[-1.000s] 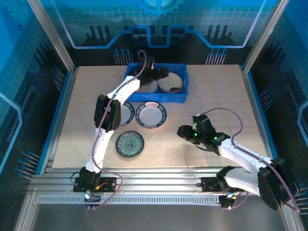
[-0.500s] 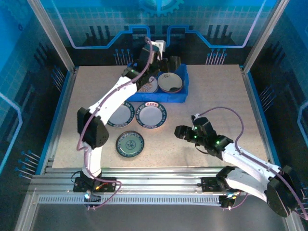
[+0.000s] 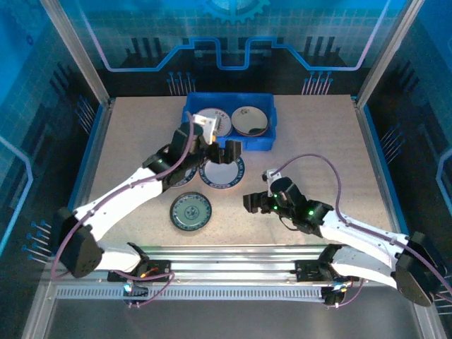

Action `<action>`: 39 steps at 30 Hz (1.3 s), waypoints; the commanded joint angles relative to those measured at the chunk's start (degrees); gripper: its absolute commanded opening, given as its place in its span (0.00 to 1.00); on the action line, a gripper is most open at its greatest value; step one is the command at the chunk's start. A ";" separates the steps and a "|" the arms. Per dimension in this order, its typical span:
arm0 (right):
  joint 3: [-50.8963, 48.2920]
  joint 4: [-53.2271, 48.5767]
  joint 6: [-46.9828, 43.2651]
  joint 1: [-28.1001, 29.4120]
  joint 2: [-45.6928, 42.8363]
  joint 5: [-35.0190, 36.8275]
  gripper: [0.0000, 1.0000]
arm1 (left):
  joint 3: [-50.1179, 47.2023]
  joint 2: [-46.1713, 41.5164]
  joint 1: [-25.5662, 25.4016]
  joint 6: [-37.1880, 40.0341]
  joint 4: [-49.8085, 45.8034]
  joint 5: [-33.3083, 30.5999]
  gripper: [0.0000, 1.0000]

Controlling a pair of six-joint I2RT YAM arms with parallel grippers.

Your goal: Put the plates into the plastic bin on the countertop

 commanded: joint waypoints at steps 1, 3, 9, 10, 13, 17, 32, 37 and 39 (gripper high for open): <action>2.36 0.52 -3.31 1.97 1.10 3.55 0.92 | -5.40 -7.06 -0.10 -4.18 -5.28 -0.81 0.99; 2.59 0.15 -0.72 1.99 1.73 4.44 0.92 | -8.37 -10.89 -0.17 -4.95 -8.43 -1.70 0.99; 3.67 -1.33 9.68 -2.35 3.60 -1.46 0.90 | -14.57 -16.87 -0.11 -8.04 -14.78 0.35 0.99; 4.04 -1.14 10.55 -3.73 4.14 -4.57 0.89 | -15.57 -17.13 -0.16 -8.90 -14.68 0.80 0.99; 4.71 -0.14 12.95 -6.36 5.89 -10.17 0.86 | -18.61 -17.54 -0.17 -11.19 -14.09 2.11 0.99; 3.97 2.18 15.33 -7.77 8.24 -8.75 0.78 | -22.04 -16.92 -0.08 -13.20 -10.32 3.75 0.99; 8.59 24.06 21.51 -15.08 32.19 -20.19 0.42 | -30.31 -20.66 1.24 -18.29 1.16 1.43 0.99; 10.15 29.29 24.69 -15.69 39.16 -22.06 0.33 | -28.15 -17.30 2.65 -16.79 1.15 10.54 0.99; 10.93 30.07 25.31 -15.69 40.97 -22.33 0.30 | -28.93 -17.45 2.70 -17.29 2.32 10.98 0.97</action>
